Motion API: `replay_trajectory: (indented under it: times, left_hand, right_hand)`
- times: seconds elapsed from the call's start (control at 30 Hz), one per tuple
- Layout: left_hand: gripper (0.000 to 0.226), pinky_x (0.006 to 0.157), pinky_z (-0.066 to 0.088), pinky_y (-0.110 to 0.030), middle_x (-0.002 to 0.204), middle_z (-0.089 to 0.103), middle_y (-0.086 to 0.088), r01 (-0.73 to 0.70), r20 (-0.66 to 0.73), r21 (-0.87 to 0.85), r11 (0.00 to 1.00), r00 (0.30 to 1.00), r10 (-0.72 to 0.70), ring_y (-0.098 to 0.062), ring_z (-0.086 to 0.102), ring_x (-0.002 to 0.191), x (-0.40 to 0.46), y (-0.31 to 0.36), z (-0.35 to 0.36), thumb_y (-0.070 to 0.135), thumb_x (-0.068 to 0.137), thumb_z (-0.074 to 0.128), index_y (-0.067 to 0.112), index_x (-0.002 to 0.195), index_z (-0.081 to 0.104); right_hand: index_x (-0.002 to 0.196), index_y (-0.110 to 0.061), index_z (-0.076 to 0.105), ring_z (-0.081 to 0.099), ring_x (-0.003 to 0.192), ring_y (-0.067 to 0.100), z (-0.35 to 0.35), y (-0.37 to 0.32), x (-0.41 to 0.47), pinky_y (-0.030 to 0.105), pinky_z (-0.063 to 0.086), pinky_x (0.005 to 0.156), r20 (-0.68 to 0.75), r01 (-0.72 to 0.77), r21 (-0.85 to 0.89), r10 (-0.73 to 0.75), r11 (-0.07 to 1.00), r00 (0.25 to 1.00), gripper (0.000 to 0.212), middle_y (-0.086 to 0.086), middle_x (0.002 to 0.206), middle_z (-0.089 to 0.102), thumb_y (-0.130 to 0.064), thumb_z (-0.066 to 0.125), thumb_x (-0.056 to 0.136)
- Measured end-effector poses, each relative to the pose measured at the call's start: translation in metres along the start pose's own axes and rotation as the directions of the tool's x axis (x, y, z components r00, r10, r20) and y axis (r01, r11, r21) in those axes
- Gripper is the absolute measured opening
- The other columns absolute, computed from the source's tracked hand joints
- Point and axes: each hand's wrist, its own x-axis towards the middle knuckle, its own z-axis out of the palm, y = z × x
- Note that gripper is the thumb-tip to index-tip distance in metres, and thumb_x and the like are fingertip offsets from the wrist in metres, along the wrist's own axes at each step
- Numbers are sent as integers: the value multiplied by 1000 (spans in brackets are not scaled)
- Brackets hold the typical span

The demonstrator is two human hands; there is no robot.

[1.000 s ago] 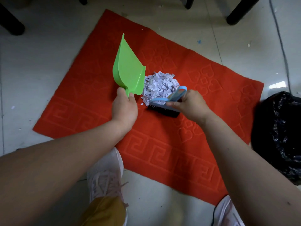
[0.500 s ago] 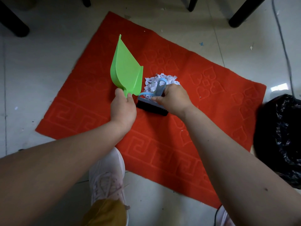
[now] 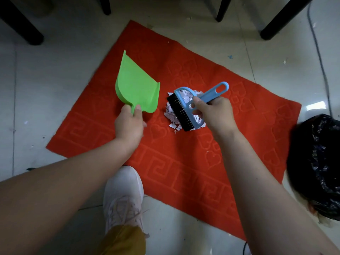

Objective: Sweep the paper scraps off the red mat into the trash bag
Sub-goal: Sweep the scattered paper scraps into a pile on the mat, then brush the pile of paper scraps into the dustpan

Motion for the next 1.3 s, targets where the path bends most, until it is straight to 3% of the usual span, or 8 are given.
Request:
replay_trajectory:
  times: [0.1,0.33,0.47,0.57,0.7,0.93,1.1,1.3]
  left_hand:
    - [39,37,42,-25,67,61,-13,17,3,-9,1000,1000,-17,-23,49,40,-2,-14,-17,36,99,38,1,89,52]
    - [52,57,43,-33,51,59,-10,-173,141,283,943,980,138,-26,57,44,3,-53,-73,40,99,40,3,63,49]
    - [52,56,44,-36,46,55,-9,-287,337,420,861,930,146,-17,50,39,6,-67,-89,40,96,45,6,57,45]
    - [52,55,41,-37,46,48,-4,-356,465,453,817,876,124,-15,45,41,7,-76,-81,42,95,48,7,56,43]
    - [53,56,33,-36,50,44,-1,-475,555,499,725,817,153,-17,44,52,12,-79,-63,47,94,45,12,55,39]
    - [53,57,34,-35,58,48,-1,-505,531,586,633,830,170,-23,48,61,12,-73,-50,52,96,36,15,59,40]
    - [53,58,33,-34,61,49,0,-507,535,638,579,833,141,-22,50,64,10,-73,-46,53,97,29,15,62,41]
    - [52,58,33,-33,63,50,-1,-513,543,661,548,831,123,-22,50,65,12,-72,-43,51,99,28,15,64,42]
  right_hand:
    - [77,-19,67,67,63,6,2,2,-8,26,52,66,-56,-45,125,53,991,997,18,-1,77,71,-22,58,92]
    - [75,-22,66,71,76,20,-1,6,-15,47,56,82,-200,-71,225,117,972,973,16,3,74,72,-19,61,89]
    - [82,-19,67,69,77,21,-2,16,-19,48,54,80,-321,-54,58,70,997,945,7,2,78,71,-25,63,85]
    - [92,-11,64,65,82,25,0,23,-26,42,51,79,-388,-50,-146,-11,988,922,21,2,82,68,-31,56,90]
    - [106,-10,59,61,86,35,4,30,-40,38,45,72,-397,-87,-294,-39,952,917,28,8,85,66,-33,46,96]
    - [109,-11,63,59,85,44,17,38,-56,40,42,68,-361,-49,-440,-127,897,924,28,21,87,67,-28,45,97]
    - [106,-9,66,59,79,40,26,43,-61,30,27,61,-356,3,-481,-198,876,913,24,19,83,66,-23,50,96]
    - [107,-15,66,60,67,36,45,43,-59,27,27,57,-270,122,-563,-321,817,908,23,12,74,66,-10,55,88]
